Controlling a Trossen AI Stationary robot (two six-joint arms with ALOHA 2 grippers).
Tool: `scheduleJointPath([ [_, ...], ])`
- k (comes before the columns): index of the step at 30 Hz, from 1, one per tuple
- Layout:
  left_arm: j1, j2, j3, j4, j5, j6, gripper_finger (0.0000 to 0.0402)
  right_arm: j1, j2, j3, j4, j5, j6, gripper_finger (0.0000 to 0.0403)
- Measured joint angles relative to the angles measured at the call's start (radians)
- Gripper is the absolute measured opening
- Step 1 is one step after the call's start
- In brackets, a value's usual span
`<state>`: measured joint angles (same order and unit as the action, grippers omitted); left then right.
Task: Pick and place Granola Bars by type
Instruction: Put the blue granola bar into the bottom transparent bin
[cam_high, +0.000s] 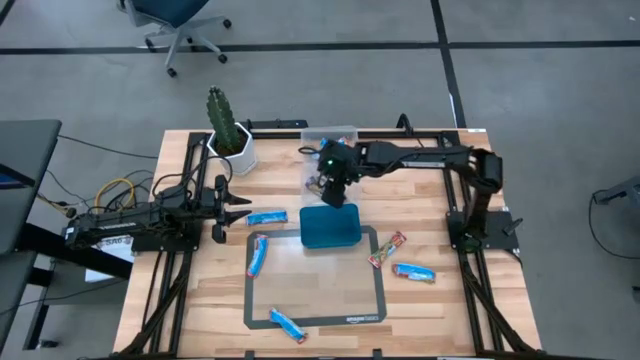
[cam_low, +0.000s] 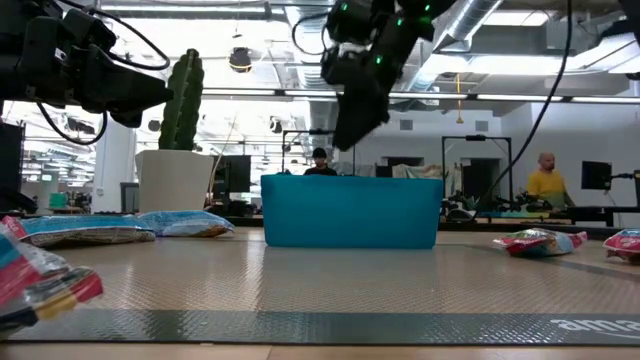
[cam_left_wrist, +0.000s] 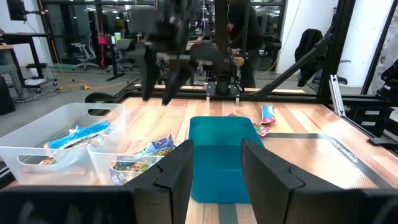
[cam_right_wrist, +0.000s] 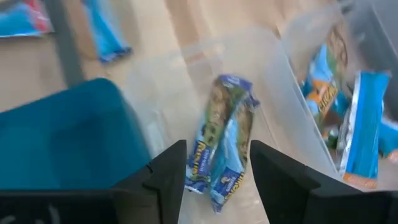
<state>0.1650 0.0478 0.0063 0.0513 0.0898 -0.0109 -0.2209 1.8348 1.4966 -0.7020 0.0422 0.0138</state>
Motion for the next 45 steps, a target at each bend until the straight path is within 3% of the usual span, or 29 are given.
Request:
scheduleJointPath([
  [10,0.0,0.0,0.0,0.0,0.0,0.0,0.0126,0.067,-0.113,0.0,0.059,-0.232,-0.218,0.0165],
  [16,0.0,0.0,0.0,0.0,0.0,0.0,0.0126,0.121,-0.205,-0.039,0.093,-0.247,-0.25,0.016],
  [20,0.0,0.0,0.0,0.0,0.0,0.0,0.0126,0.147,-0.342,-0.202,0.219,-0.223,-0.194,0.0154],
  [26,0.0,0.0,0.0,0.0,0.0,0.0,0.0126,0.211,-0.636,-0.561,0.454,-0.204,-0.047,0.0147],
  [33,0.0,0.0,0.0,0.0,0.0,0.0,0.0126,0.287,-1.031,-0.928,0.503,-0.064,0.211,0.0141],
  [39,0.0,0.0,0.0,0.0,0.0,0.0,0.0126,0.368,-1.298,-1.132,0.555,-0.066,0.366,0.0143],
  [45,0.0,0.0,0.0,0.0,0.0,0.0,0.0126,0.413,-1.428,-1.281,0.722,-0.066,0.378,0.0146],
])
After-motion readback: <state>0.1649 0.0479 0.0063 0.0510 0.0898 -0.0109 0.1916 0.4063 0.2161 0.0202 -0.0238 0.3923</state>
